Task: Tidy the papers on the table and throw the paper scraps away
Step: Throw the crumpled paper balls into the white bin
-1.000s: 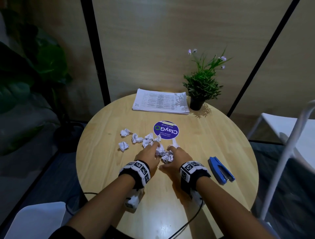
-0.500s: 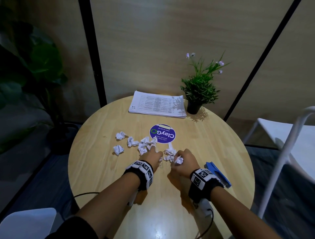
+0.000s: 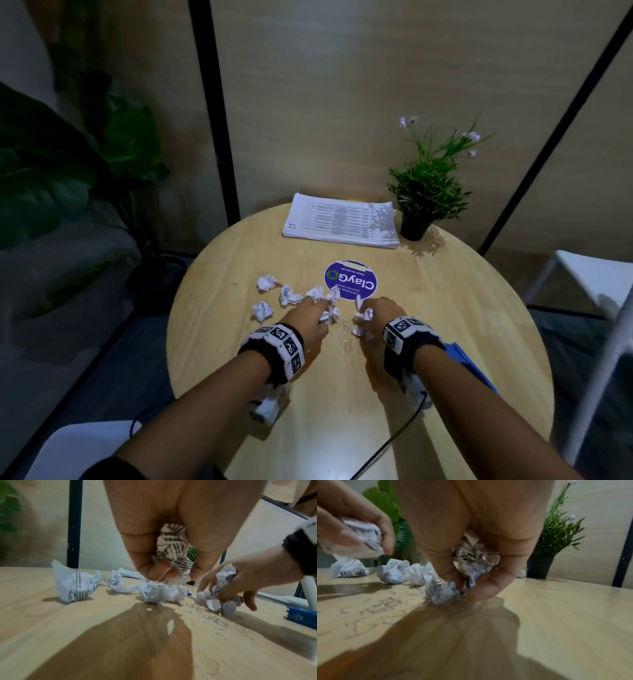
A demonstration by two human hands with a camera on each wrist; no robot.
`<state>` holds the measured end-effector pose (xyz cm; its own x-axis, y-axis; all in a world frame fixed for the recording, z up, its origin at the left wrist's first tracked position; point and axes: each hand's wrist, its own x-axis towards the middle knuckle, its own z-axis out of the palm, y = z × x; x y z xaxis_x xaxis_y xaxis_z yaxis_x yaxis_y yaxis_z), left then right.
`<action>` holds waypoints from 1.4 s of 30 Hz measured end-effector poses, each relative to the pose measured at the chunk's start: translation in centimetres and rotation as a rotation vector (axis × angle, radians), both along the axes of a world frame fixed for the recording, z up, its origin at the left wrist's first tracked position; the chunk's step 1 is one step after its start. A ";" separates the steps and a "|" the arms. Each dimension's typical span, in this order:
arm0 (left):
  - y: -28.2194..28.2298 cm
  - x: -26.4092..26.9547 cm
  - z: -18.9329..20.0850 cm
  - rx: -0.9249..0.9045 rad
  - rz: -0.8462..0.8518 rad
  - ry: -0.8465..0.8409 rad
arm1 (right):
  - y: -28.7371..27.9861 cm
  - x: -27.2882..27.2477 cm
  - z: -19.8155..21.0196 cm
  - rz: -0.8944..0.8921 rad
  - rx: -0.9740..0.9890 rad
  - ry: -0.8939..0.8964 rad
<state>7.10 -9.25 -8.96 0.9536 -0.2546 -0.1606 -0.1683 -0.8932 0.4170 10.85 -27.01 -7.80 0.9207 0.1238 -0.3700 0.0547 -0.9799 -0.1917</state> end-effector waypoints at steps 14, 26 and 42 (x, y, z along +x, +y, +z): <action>11.5 -9.7 5.8 -0.149 0.178 -0.070 | 3.0 -6.7 4.8 -0.143 0.505 -0.296; 24.6 -24.7 4.6 -0.284 0.560 -0.134 | 22.8 -16.2 7.9 0.391 0.583 -0.068; 32.5 -30.4 -3.5 -0.338 0.845 0.225 | 38.6 -21.9 0.2 0.669 0.136 0.319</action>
